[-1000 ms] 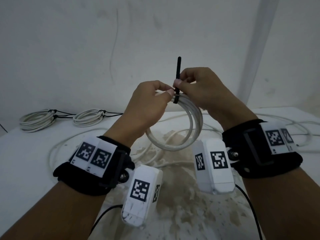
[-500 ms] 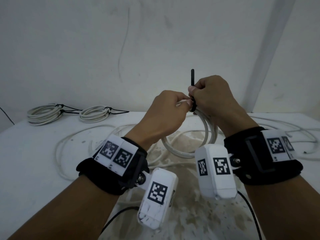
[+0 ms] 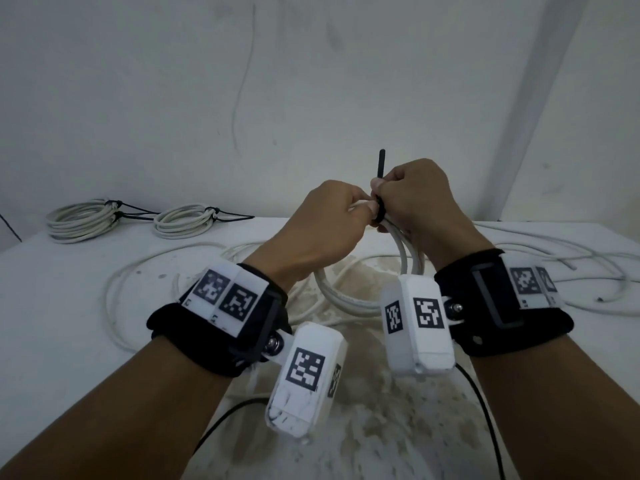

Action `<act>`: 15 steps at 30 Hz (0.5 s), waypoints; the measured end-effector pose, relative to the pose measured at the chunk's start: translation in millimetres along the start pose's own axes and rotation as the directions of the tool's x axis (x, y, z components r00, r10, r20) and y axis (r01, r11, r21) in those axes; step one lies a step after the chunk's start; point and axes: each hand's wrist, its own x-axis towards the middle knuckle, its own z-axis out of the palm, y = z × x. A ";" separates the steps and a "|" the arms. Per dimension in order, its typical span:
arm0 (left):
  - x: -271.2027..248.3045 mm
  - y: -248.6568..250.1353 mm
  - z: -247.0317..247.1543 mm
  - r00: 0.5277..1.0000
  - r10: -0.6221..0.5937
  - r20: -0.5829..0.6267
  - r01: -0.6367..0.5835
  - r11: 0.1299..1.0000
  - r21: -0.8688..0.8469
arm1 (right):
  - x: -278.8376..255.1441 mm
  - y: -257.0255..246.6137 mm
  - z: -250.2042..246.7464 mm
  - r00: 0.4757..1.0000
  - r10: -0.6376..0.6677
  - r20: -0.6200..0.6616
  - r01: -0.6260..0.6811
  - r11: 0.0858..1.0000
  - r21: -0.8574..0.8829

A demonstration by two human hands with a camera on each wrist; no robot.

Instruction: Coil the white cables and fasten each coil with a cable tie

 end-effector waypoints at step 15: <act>-5.5 -2.2 -40.9 0.990 -0.090 -0.111 0.079 0.992 -0.103 | -31.6 -38.8 -12.9 0.858 -0.019 0.514 -0.102 0.973 0.206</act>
